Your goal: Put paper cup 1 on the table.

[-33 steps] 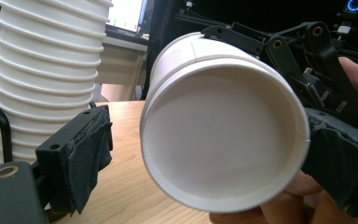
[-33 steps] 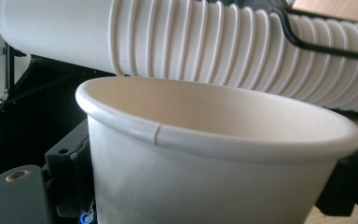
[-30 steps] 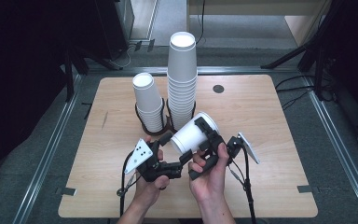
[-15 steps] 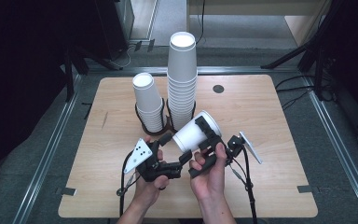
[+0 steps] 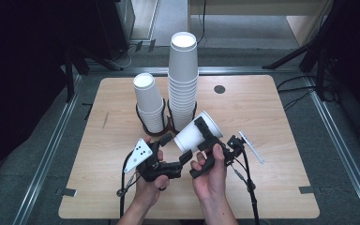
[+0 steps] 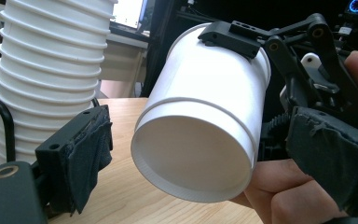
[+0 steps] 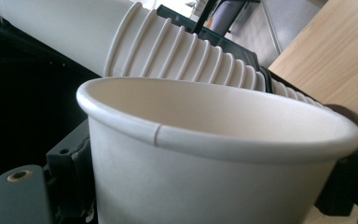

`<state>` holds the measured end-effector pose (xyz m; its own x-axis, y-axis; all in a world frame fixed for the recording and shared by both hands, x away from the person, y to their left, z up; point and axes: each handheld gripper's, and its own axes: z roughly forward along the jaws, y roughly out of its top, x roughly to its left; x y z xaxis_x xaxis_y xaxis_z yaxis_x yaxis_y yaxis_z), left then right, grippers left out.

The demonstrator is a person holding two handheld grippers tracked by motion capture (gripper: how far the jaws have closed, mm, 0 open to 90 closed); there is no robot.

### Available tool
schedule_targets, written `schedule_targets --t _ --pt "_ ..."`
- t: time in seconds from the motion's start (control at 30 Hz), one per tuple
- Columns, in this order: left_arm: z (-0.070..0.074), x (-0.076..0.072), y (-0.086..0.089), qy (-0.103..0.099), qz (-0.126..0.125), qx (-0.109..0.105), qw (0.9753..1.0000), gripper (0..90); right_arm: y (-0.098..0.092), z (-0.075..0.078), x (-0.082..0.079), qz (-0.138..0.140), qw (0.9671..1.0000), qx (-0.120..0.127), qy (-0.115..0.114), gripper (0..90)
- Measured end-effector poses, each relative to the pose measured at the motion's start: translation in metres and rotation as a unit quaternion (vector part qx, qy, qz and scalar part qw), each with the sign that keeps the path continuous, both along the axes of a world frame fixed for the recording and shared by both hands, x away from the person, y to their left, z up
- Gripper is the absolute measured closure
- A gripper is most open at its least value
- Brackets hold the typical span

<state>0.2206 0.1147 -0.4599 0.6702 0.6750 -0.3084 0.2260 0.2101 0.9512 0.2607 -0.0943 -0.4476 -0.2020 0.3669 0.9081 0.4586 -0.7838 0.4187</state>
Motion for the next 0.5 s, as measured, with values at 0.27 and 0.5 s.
schedule_targets --t 0.27,0.5 --pt "-0.0002 0.0004 0.0006 0.001 0.0 0.001 1.0 7.0 0.0023 0.0053 -0.0017 -0.017 0.9984 -0.047 -0.027 13.9" --pt "-0.0001 0.0005 0.0008 0.003 0.0 -0.002 1.0 7.1 0.0044 0.0084 -0.0036 -0.029 0.9949 -0.086 -0.042 14.0"
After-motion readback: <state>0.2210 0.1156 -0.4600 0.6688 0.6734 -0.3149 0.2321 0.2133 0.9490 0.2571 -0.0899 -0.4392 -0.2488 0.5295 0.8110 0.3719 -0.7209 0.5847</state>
